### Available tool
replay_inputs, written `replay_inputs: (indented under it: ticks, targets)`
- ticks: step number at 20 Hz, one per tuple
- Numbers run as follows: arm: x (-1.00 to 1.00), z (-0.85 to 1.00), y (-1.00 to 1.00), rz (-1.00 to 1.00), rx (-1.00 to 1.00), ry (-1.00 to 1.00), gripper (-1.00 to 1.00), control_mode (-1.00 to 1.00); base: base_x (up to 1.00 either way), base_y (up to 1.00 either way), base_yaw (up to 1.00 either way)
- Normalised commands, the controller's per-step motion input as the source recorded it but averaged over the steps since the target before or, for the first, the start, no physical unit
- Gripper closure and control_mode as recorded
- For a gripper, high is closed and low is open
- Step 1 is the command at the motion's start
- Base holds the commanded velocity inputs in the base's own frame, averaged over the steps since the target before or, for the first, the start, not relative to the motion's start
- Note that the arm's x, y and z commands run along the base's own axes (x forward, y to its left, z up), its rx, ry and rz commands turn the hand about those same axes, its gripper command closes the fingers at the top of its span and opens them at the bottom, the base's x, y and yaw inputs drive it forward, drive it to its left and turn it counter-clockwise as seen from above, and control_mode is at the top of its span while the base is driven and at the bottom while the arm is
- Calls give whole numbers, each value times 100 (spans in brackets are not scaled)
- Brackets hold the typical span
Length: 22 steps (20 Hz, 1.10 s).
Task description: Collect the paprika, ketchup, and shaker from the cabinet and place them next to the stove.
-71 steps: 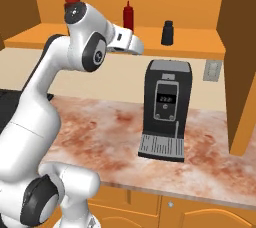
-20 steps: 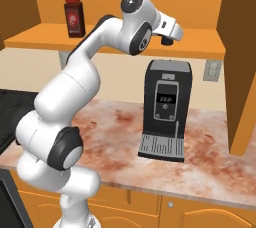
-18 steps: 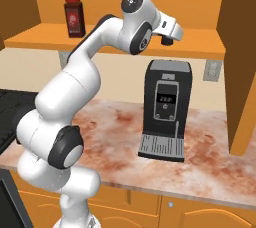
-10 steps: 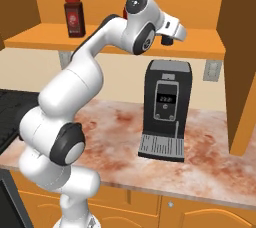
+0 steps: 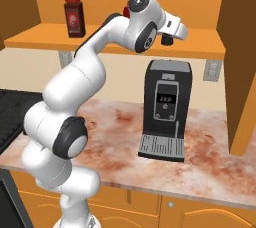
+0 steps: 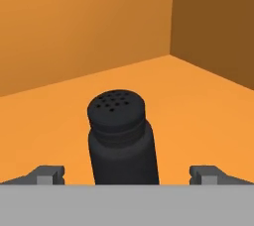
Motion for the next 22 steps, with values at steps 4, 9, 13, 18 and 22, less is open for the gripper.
replay_inputs:
  ticks: [4,9,13,18,22]
  targets:
    - [10,-1,0,0,0,3,-100,-100,0,0,0]
    - [10,-5,0,0,0,4,-100,-100,0,0,0]
    - [11,-6,0,0,0,4,-100,-100,0,0,0]
    - [3,-6,-2,0,0,2,100,-100,0,0,0]
    - [0,-6,-4,0,0,0,100,-100,0,0,0]
